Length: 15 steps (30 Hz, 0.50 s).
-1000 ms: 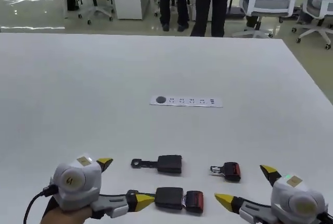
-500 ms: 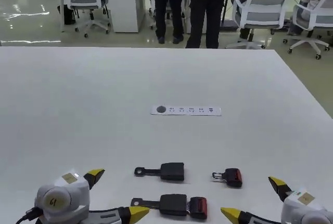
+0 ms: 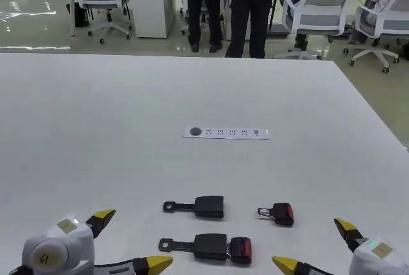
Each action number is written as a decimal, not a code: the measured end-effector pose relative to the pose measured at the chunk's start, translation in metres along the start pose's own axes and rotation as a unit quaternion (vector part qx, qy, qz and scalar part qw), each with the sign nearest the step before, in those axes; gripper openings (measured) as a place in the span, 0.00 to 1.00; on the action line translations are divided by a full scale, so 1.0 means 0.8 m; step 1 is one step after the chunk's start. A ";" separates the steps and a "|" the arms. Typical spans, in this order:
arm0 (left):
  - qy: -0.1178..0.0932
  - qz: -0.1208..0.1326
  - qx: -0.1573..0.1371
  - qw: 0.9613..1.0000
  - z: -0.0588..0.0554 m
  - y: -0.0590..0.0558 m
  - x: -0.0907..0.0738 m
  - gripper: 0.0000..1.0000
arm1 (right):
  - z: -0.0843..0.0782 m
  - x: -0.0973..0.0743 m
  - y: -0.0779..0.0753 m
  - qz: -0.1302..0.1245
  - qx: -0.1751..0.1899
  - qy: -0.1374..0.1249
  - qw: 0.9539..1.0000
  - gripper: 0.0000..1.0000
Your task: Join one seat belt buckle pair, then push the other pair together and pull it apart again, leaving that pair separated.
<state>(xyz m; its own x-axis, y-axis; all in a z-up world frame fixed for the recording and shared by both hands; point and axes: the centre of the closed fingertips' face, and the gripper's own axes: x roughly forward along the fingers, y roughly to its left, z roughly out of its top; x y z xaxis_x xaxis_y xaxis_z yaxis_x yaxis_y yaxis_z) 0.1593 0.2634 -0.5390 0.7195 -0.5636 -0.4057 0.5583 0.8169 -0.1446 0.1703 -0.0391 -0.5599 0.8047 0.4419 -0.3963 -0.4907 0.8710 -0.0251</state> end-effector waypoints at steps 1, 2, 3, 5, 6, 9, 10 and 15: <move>-0.001 0.000 -0.002 1.000 -0.001 0.000 -0.001 1.00 | 0.000 0.000 0.000 0.000 0.000 0.001 1.000 0.98; 0.000 0.000 -0.003 1.000 -0.002 -0.001 -0.001 1.00 | 0.000 0.000 0.000 0.000 0.000 0.000 1.000 0.98; 0.002 0.001 -0.004 1.000 -0.004 -0.001 -0.002 1.00 | -0.001 0.000 -0.001 -0.002 0.000 0.000 1.000 0.98; 0.004 0.002 -0.005 1.000 -0.007 0.000 -0.004 1.00 | -0.002 0.000 0.000 -0.003 0.001 0.001 1.000 0.98; 0.004 0.003 -0.005 1.000 -0.009 0.001 -0.005 1.00 | -0.003 0.000 0.000 -0.003 0.001 0.001 1.000 0.99; 0.003 0.004 -0.006 1.000 -0.009 0.001 -0.007 1.00 | -0.003 0.001 0.001 -0.002 -0.001 0.002 1.000 0.99; 0.002 0.005 -0.006 1.000 -0.008 0.000 -0.007 1.00 | -0.003 0.001 0.002 -0.002 -0.002 0.002 1.000 0.99; -0.002 0.006 -0.003 1.000 -0.004 0.001 -0.009 1.00 | -0.005 0.000 0.001 -0.003 -0.004 0.004 1.000 0.99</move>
<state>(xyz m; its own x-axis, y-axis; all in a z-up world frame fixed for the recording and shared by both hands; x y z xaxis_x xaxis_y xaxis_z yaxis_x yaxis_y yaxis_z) 0.1534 0.2685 -0.5394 0.7278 -0.5547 -0.4032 0.5475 0.8241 -0.1454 0.1688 -0.0388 -0.5634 0.8047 0.4352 -0.4039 -0.4887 0.8718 -0.0344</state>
